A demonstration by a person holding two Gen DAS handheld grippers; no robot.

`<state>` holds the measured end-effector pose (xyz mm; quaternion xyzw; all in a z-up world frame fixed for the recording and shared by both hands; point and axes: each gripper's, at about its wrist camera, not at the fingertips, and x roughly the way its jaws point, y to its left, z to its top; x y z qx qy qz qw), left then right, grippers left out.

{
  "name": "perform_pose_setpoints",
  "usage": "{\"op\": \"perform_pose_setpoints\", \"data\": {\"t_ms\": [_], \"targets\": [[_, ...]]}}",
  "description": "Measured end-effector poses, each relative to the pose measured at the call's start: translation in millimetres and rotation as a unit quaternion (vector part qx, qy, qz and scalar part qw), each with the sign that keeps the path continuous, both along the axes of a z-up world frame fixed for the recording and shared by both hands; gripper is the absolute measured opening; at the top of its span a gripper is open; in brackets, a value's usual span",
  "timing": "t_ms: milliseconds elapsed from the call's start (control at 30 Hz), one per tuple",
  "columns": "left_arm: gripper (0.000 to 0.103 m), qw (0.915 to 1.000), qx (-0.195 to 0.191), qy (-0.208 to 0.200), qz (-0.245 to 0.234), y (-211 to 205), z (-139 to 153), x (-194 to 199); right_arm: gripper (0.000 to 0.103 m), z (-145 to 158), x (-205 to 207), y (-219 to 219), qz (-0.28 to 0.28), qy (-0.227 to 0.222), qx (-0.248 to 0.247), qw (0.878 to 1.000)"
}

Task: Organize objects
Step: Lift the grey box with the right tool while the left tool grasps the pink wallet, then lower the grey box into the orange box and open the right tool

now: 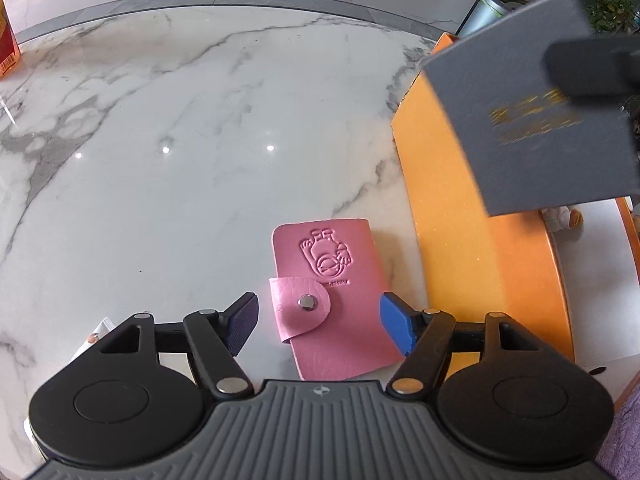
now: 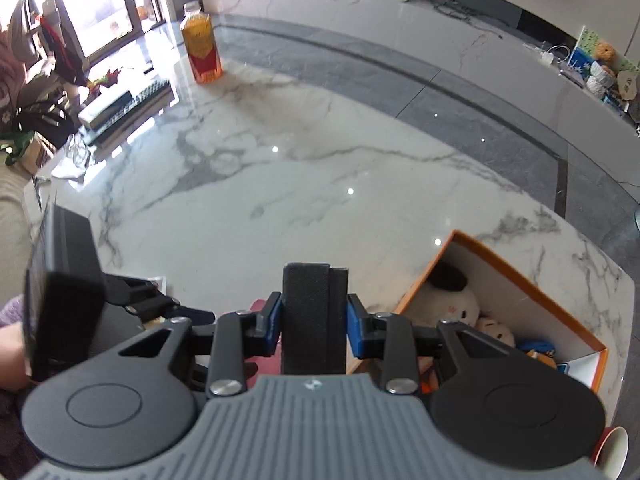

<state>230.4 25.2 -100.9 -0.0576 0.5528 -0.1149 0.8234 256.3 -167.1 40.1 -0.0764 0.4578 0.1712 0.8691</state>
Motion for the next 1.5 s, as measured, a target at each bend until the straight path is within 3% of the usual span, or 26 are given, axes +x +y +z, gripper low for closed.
{"op": "perform_pose_setpoints", "data": {"t_ms": [167, 333, 567, 700, 833, 933, 1067, 1133, 1267, 1400, 1500], "targets": [[0.083, 0.9996, 0.028, 0.002, 0.006, -14.2, -4.1, 5.2, 0.035, 35.8, -36.3, -42.5, -0.039, -0.029, 0.066, 0.997], [0.087, 0.9975, 0.068, -0.004, 0.017, -23.6, -5.6, 5.2, 0.035, 29.3, -72.9, -77.4, -0.082, -0.032, 0.044, 0.995], [0.094, 0.9954, 0.093, -0.004, 0.024, -30.5, -6.7, 8.2, 0.035, -22.1, -96.6, -128.0, -0.145, 0.046, 0.073, 0.986], [0.095, 0.9965, 0.076, 0.008, 0.032, -28.1, -12.6, 12.6, 0.035, -57.2, -95.0, -144.5, -0.172, 0.105, 0.123, 0.972], [0.096, 0.9944, 0.106, -0.004, 0.003, -32.5, -16.7, 6.2, 0.035, -88.2, -89.4, -147.5, -0.18, 0.155, 0.146, 0.96], [0.097, 0.9936, 0.112, -0.008, -0.004, -31.5, -19.2, 4.8, 0.035, -105.7, -84.9, -152.3, -0.188, 0.184, 0.166, 0.95], [0.096, 0.9937, 0.112, -0.006, -0.007, -34.9, -20.6, 9.0, 0.035, -126.1, -82.0, -159.3, -0.203, 0.228, 0.213, 0.928], [0.095, 0.9937, 0.112, -0.006, -0.008, -35.4, -21.0, 10.0, 0.035, -134.0, -81.5, -158.7, -0.204, 0.244, 0.214, 0.924], [0.094, 0.9939, 0.11, -0.009, -0.01, -35.7, -20.6, 9.0, 0.038, -133.8, -79.4, -149.1, -0.184, 0.247, 0.183, 0.934], [0.093, 0.9944, 0.105, -0.007, -0.007, -33.1, -19.9, 7.6, 0.046, -126.0, -77.2, -130.0, -0.151, 0.228, 0.085, 0.958], [0.092, 0.9959, 0.09, -0.007, 0.002, -27.8, -18.3, 4.7, 0.053, -125.5, -77.2, -114.6, -0.119, 0.221, 0.021, 0.968]]}}
